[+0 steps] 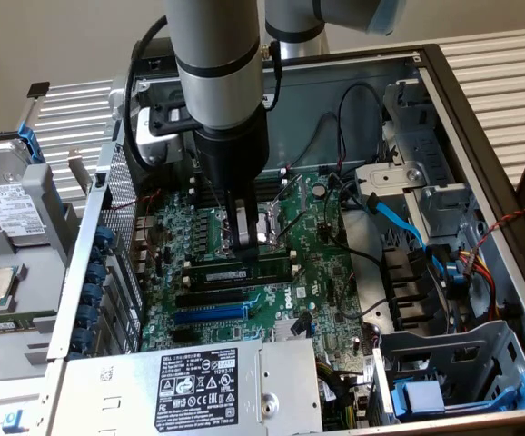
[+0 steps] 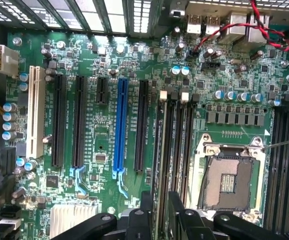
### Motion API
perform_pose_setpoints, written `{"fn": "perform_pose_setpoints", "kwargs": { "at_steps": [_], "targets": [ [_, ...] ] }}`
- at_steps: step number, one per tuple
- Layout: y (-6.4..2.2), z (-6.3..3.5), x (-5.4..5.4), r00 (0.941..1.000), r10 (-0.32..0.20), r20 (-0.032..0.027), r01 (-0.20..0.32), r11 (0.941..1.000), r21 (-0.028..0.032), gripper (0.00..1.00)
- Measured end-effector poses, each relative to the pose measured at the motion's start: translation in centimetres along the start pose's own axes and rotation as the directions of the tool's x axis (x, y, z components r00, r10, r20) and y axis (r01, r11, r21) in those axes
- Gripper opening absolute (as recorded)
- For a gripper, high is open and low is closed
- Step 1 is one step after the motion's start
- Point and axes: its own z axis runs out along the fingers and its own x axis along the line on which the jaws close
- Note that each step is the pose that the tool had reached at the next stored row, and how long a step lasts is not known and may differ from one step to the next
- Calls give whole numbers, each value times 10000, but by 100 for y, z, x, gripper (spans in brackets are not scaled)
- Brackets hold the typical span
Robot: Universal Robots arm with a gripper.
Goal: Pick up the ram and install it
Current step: 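Insert the ram into the slot, then press down the ram until it locks into place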
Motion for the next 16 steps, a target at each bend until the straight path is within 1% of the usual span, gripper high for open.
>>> {"fn": "perform_pose_setpoints", "kwargs": {
  "at_steps": [2,16],
  "targets": [
    [0,-25,-1,10000,-1,-1,1,10000,-1,28],
    [0,-25,-1,10000,-1,-1,1,10000,-1,28]
  ]
}}
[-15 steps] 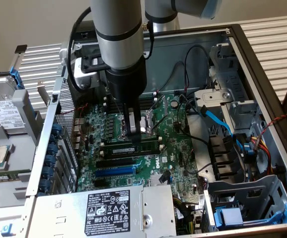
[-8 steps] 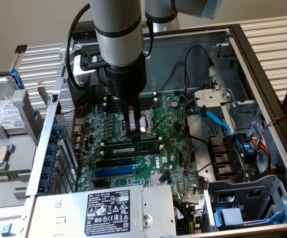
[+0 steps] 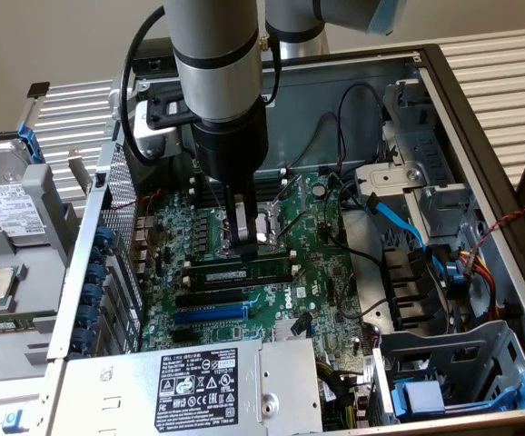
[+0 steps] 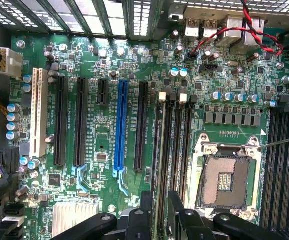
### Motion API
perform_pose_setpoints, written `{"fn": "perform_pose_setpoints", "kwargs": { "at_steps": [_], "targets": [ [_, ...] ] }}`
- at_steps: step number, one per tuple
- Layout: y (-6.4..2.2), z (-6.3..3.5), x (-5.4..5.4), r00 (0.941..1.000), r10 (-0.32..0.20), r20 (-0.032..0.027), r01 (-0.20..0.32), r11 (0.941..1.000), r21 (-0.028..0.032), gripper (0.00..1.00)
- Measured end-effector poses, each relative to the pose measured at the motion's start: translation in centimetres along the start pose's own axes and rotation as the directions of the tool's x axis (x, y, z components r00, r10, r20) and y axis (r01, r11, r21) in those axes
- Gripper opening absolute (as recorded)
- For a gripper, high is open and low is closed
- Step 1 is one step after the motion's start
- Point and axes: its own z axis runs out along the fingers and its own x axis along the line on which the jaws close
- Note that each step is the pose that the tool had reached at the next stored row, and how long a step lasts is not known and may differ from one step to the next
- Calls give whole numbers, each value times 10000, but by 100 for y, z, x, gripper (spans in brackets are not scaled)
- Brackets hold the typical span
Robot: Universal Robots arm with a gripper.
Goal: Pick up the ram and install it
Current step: 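Press down the ram until it locks into place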
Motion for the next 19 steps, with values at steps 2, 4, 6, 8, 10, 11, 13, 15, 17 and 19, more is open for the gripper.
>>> {"fn": "perform_pose_setpoints", "kwargs": {
  "at_steps": [2,4,6,8,10,11,13,15,17,19],
  "targets": [
    [0,0,0,10000,0,1,0,10000,0,28],
    [0,0,0,10000,0,0,0,10000,0,26],
    [0,0,0,10000,1,0,-1,10000,0,20],
    [1,2,-2,10000,3,-25,-3,10000,-7,13],
    [2,6,-3,10000,14,-88,-16,9998,-188,11],
    [2,7,-4,9999,23,-120,-27,9995,-325,11],
    [2,10,-5,9999,27,-128,-33,9989,-461,11],
    [2,20,-5,9999,30,-125,-36,9988,-489,11],
    [2,38,-4,9999,29,-125,-36,9987,-501,11],
    [3,59,-4,9999,34,-125,-40,9986,-518,11]
  ]
}}
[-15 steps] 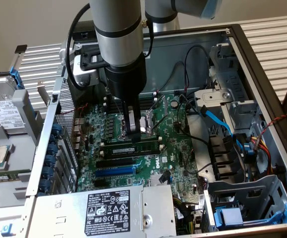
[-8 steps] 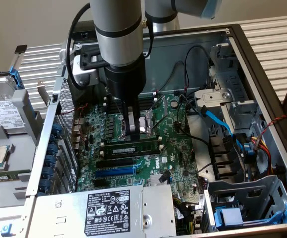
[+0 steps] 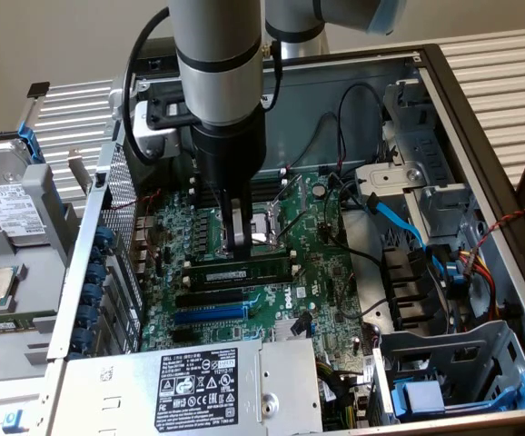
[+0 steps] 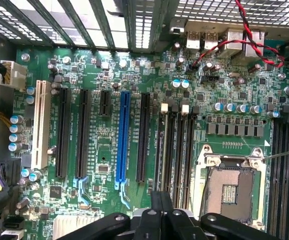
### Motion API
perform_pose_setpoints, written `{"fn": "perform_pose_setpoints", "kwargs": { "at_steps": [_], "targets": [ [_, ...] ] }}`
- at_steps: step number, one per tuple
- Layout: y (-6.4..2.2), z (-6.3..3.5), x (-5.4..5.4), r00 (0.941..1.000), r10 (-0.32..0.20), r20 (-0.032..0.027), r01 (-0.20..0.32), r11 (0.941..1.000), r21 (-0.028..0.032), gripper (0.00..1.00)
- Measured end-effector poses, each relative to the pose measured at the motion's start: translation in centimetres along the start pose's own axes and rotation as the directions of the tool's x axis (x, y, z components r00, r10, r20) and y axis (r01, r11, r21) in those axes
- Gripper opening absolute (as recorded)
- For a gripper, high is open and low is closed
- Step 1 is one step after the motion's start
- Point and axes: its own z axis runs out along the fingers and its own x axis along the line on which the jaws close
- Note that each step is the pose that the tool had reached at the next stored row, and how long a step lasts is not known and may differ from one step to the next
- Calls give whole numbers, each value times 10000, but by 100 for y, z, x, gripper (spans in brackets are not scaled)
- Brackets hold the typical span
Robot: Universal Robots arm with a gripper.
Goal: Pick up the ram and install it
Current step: 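Press down the ram until it locks into place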
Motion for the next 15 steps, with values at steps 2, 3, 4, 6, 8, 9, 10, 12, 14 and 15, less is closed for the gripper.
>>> {"fn": "perform_pose_setpoints", "kwargs": {
  "at_steps": [2,3,4,6,8,9,10,12,14,15],
  "targets": [
    [-2,18,-3,10000,6,1,-6,10000,-31,11],
    [-4,22,-5,10000,11,0,-11,10000,-45,11],
    [-8,25,-7,10000,17,1,-17,10000,-57,11],
    [-15,29,-9,10000,31,2,-31,10000,-68,11],
    [-20,34,-15,10000,52,1,-52,10000,-82,11],
    [-22,37,-20,10000,62,2,-62,9999,-90,11],
    [-24,38,-24,10000,72,1,-72,9999,-96,11],
    [-24,40,-26,10000,86,1,-86,9999,-116,11],
    [-25,47,-26,9999,109,1,-108,9998,-145,11],
    [-25,51,-26,9999,119,-1,-119,9998,-159,11]
  ]
}}
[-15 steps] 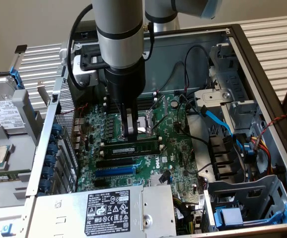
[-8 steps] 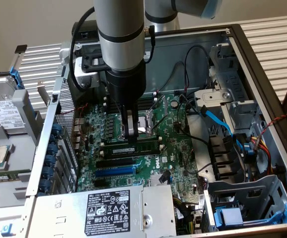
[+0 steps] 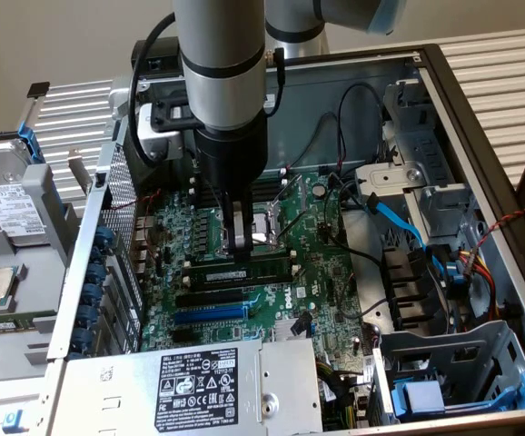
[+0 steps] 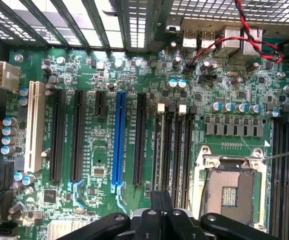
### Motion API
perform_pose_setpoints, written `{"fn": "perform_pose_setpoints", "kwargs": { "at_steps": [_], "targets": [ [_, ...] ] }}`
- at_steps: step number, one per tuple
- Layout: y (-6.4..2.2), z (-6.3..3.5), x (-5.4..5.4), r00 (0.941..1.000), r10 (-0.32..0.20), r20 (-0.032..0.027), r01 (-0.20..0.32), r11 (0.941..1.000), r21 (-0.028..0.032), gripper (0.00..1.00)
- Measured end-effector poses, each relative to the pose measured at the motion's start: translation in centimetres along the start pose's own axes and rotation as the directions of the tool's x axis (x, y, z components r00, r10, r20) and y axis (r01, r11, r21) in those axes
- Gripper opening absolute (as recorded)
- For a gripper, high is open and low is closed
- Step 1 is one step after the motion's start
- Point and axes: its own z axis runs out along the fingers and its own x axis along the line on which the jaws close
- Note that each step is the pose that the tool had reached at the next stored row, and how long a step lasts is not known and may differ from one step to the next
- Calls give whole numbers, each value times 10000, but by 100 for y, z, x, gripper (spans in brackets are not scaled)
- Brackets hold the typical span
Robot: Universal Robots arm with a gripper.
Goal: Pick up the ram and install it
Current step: 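Press down the ram until it locks into place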
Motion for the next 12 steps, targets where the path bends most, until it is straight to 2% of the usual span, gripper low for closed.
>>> {"fn": "perform_pose_setpoints", "kwargs": {
  "at_steps": [4,12],
  "targets": [
    [0,12,1,10000,32,-3,-32,10000,-21,11],
    [0,31,-9,10000,78,-1,-78,10000,-23,11]
  ]
}}
